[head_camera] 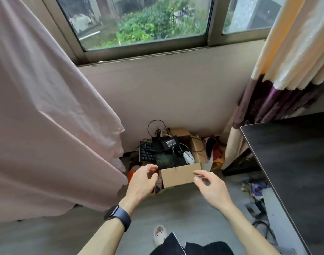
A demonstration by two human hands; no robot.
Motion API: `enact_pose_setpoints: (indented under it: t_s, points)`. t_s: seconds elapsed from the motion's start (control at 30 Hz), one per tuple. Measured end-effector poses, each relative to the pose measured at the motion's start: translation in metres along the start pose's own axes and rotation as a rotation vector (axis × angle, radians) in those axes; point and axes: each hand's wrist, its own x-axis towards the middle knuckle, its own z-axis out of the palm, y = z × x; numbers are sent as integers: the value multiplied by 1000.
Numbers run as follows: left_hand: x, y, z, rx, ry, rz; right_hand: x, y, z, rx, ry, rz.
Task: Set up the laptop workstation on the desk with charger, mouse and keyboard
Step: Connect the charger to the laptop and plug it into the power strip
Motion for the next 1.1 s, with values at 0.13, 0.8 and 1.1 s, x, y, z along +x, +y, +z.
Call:
enact_pose_setpoints:
  t_s: [0.13, 0.8, 1.1]
  points:
    - [23, -26, -15, 14, -48, -44, 9, -16, 23, 28, -48, 71]
    - [248, -49, 81, 550, -447, -111, 275, 63, 88, 18, -463, 422]
    - [334, -105, 153, 893, -534, -116, 329, 130, 162, 167, -594, 401]
